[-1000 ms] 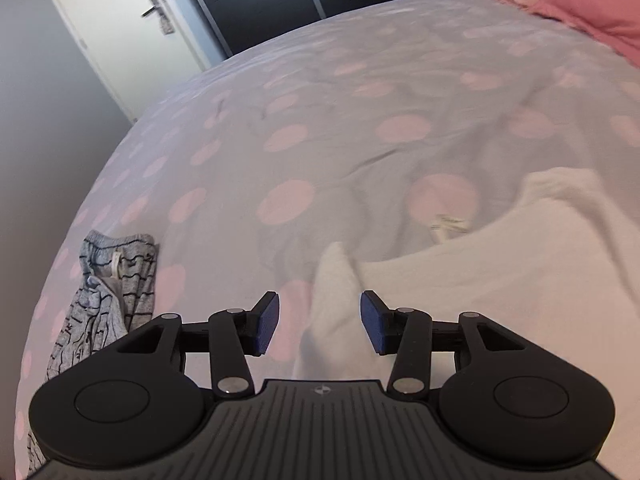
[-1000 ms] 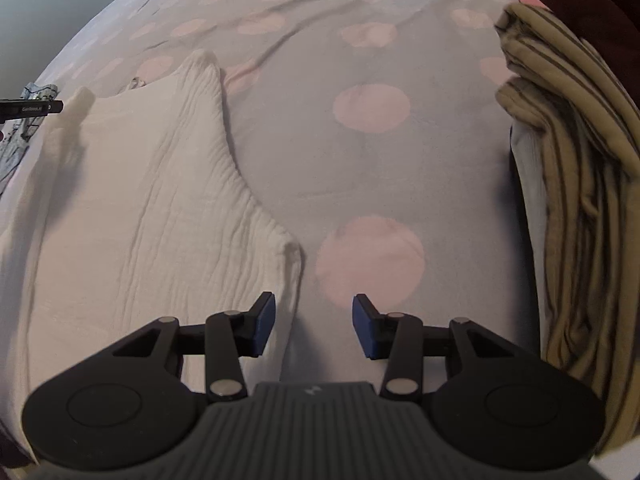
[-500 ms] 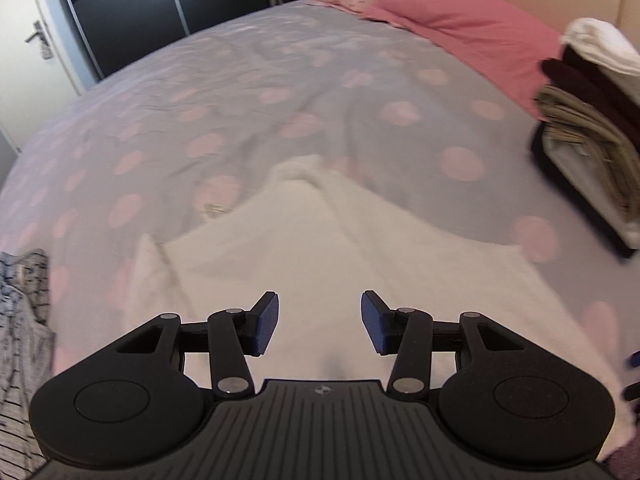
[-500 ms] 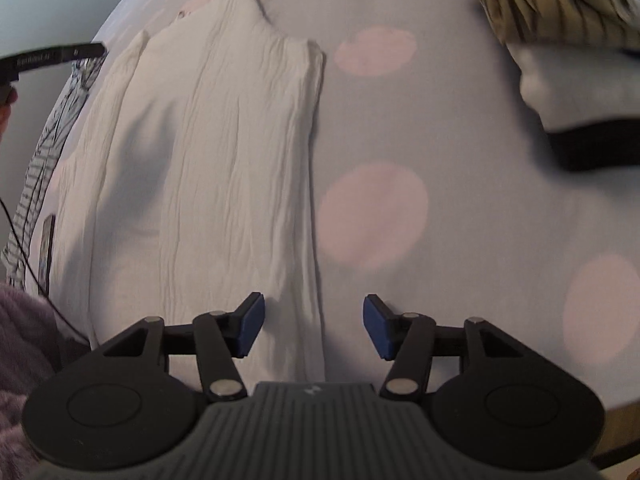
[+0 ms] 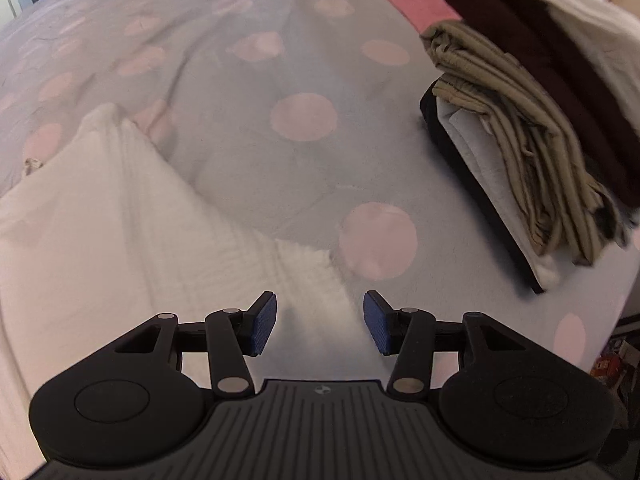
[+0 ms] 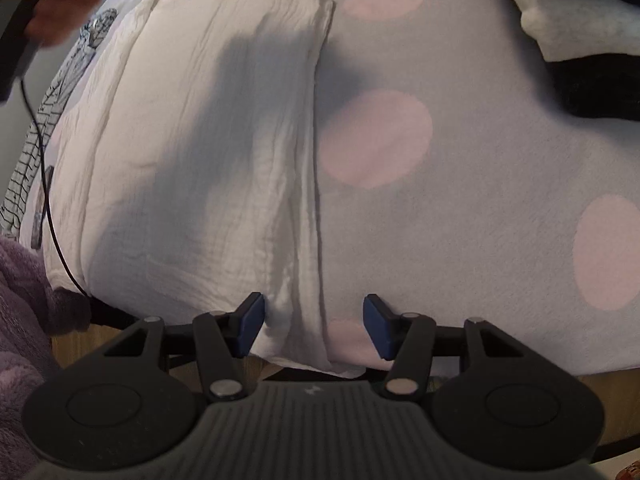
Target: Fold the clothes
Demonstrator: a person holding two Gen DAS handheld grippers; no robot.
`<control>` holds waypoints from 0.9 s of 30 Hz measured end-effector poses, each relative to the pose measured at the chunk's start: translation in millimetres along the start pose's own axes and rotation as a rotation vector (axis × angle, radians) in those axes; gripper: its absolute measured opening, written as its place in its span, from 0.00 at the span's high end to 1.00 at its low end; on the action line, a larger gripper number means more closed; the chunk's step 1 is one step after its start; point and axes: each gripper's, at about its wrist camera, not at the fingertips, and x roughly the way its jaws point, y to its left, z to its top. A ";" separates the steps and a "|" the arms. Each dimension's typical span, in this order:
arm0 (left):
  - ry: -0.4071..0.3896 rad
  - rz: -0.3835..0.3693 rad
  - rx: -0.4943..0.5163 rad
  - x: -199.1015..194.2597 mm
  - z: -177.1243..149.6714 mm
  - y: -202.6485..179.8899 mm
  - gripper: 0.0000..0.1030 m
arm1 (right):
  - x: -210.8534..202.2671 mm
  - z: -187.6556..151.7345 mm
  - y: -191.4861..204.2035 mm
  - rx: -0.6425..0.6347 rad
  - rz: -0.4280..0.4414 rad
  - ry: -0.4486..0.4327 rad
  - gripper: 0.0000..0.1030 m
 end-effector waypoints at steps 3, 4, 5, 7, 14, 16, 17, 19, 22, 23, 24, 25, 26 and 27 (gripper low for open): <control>0.022 0.017 -0.015 17.6 6.9 -5.4 0.55 | 6.5 1.2 -0.1 -0.019 0.002 0.004 0.43; 0.026 0.019 -0.018 19.7 6.4 -4.1 0.55 | 8.1 2.6 -1.3 -0.020 0.005 0.006 0.43; 0.029 0.020 -0.022 21.8 5.8 -2.7 0.55 | 8.3 3.8 -2.4 -0.022 0.008 0.006 0.43; 0.036 0.023 -0.029 25.9 4.7 -0.1 0.62 | 9.1 4.3 -3.5 -0.024 0.013 0.007 0.44; 0.059 0.033 -0.054 40.5 0.9 9.2 0.83 | 10.3 -2.0 -12.7 -0.010 0.054 -0.011 0.62; 0.066 0.036 -0.061 44.7 -0.2 11.9 0.91 | 11.6 -3.0 -13.7 0.011 0.092 -0.010 0.84; 0.061 0.025 -0.067 41.7 -1.5 14.8 0.92 | 12.3 -3.4 -14.2 0.022 0.110 -0.010 0.87; 0.040 -0.011 -0.079 29.8 -5.2 22.0 0.94 | 9.7 -5.7 -9.7 0.010 0.096 -0.019 0.88; 0.010 -0.050 -0.080 6.4 -12.6 34.4 0.95 | 0.3 -8.3 1.9 -0.017 0.087 -0.039 0.89; 0.000 -0.065 -0.086 -2.4 -15.5 39.8 0.95 | -5.5 -11.6 2.4 -0.029 0.087 -0.046 0.89; -0.009 -0.077 -0.093 -11.8 -18.7 46.0 0.95 | -8.5 -12.5 7.2 -0.038 0.086 -0.054 0.89; -0.019 -0.090 -0.102 -22.2 -22.6 53.5 0.95 | -8.3 -8.7 17.8 -0.053 0.086 -0.061 0.90; -0.028 -0.101 -0.110 -31.6 -26.5 60.6 0.95 | -11.0 -9.1 24.6 -0.068 0.088 -0.068 0.90; -0.040 -0.109 -0.117 -41.8 -31.4 68.8 0.95 | -13.0 -8.7 32.3 -0.083 0.089 -0.074 0.90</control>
